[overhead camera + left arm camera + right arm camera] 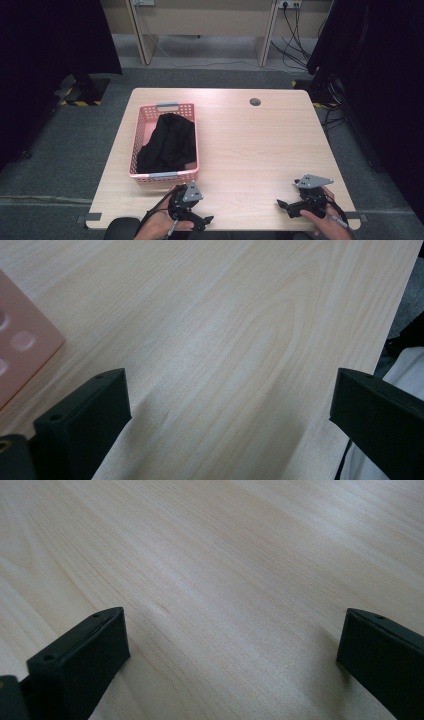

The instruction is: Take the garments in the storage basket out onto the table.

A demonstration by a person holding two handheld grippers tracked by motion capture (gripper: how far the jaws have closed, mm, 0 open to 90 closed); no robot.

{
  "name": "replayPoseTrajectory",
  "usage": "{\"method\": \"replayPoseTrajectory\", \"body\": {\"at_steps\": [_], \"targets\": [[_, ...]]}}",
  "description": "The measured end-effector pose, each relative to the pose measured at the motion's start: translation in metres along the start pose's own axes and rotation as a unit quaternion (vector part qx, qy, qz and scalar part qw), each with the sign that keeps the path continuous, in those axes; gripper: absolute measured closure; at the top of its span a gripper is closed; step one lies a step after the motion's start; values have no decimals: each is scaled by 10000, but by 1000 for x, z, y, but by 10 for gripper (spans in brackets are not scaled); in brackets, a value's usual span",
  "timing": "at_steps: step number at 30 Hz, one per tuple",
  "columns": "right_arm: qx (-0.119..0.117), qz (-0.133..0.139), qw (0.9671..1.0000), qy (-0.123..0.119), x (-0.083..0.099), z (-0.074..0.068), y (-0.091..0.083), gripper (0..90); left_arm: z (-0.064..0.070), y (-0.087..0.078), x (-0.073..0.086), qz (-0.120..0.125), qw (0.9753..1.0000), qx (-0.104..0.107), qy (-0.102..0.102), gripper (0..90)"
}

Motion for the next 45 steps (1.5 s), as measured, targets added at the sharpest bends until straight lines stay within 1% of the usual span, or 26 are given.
{"method": "replayPoseTrajectory", "body": {"at_steps": [2,7,8,13,22,32,40,45], "targets": [[0,0,10000,0,0,0,0,4,0,-1,0,-7,10000,3,-45,21],[1,-1,10000,0,0,0,0,4,1,-3,-2,46,10000,8,-50,22],[0,0,10000,-1,0,0,0,4,2,-4,-3,88,9999,28,-60,23],[1,0,10000,-1,0,0,0,4,5,-7,-6,144,9998,89,-49,23],[1,0,10000,1,0,0,0,4,7,-13,-9,227,9997,96,-69,24],[0,0,10000,1,0,0,0,4,6,-19,-12,292,9995,75,-119,23],[-2,-1,10000,3,0,0,0,4,6,-27,-16,405,9989,112,-183,21],[0,1,10000,0,0,0,0,4,6,-31,-18,452,9988,112,-167,21]]}}
Point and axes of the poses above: each handheld gripper's, and its own axes: y roughly forward along the jaws, x roughly out of its underside, z roughly to its right, the point moved 9 cm from there along y, roughly forward along the jaws, and after that the axes turned 4 degrees about -z, right-handed, at the moved point
